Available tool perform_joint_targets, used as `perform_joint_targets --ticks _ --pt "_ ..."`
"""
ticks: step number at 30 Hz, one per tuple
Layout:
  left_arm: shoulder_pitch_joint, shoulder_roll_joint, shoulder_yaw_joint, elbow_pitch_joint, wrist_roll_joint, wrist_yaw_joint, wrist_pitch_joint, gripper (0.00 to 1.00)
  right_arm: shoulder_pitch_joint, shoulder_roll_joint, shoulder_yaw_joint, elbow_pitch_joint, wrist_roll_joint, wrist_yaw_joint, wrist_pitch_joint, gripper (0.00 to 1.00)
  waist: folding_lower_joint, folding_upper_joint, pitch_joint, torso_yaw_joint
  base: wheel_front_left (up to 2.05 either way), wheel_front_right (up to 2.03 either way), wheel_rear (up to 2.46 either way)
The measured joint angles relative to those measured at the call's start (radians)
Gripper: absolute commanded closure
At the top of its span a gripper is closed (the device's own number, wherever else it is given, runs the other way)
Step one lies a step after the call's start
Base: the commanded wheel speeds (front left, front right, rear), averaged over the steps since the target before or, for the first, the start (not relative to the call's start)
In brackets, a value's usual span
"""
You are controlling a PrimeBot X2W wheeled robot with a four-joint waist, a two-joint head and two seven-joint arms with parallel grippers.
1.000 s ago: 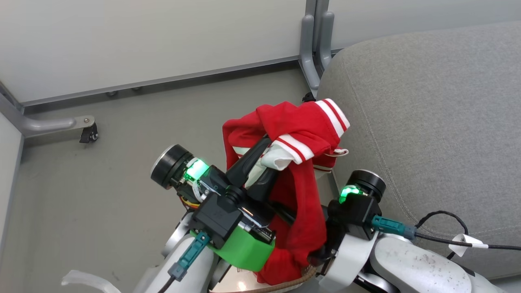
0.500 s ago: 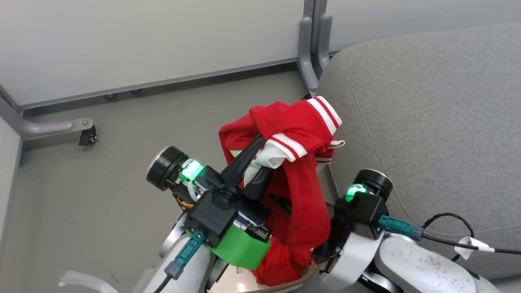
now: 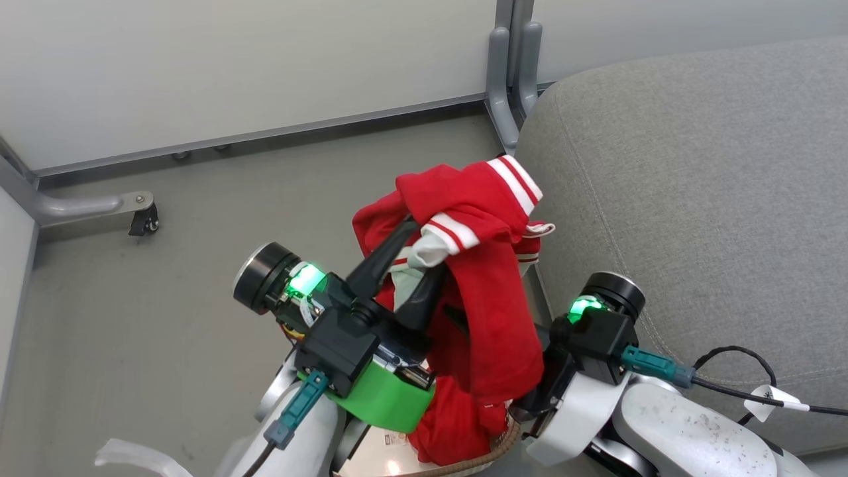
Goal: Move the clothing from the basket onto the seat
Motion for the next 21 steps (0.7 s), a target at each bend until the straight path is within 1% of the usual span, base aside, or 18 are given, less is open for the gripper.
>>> perform_joint_targets --ticks 6,12,21 --pt "0.002 -0.002 0.013 0.023 -0.001 0.0 0.0 0.0 0.011 0.017 -0.042 -0.012 -0.02 0.0 0.0 1.0 0.0 0.0 -0.001 0.003 0.0 0.0 0.0" --pt "0.026 0.007 0.037 0.037 0.003 0.0 0.0 0.0 0.036 0.029 -0.097 -0.026 -0.055 0.0 0.0 1.0 0.0 0.0 -0.008 0.012 0.0 0.0 0.0" --pt "0.116 0.034 0.105 0.074 0.01 0.0 0.0 0.0 0.091 0.043 -0.234 -0.061 -0.126 0.0 0.0 1.0 0.0 0.0 -0.023 0.042 0.0 0.0 0.0"
